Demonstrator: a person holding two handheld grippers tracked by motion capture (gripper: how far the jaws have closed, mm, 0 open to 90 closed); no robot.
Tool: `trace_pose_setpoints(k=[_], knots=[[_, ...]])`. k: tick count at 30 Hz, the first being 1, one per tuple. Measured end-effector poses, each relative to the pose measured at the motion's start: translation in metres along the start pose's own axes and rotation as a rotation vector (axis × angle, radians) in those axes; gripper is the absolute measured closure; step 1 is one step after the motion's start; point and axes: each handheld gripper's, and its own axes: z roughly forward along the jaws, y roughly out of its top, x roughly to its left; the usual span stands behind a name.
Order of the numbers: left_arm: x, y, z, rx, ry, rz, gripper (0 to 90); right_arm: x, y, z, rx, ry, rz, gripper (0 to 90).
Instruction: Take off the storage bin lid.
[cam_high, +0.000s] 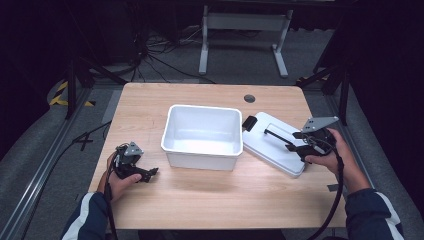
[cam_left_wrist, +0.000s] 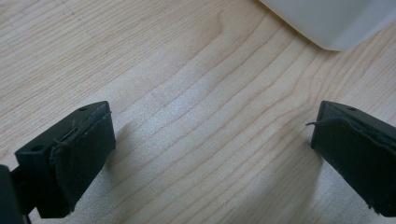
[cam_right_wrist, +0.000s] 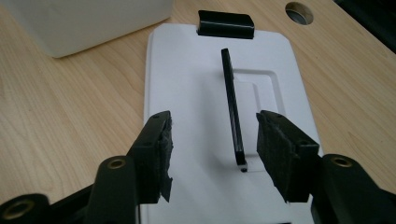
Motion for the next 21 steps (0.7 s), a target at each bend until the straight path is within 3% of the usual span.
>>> trace_pose_setpoints(k=[4, 21], knots=[[0.000, 0.000, 0.000, 0.000, 0.000, 0.000, 0.2, 0.004, -0.004, -0.005, -0.005, 0.006, 0.003, 40.2], [0.000, 0.000, 0.000, 0.003, 0.001, -0.001, 0.2, 0.020, -0.027, -0.024, -0.031, -0.054, 0.006, 30.0]])
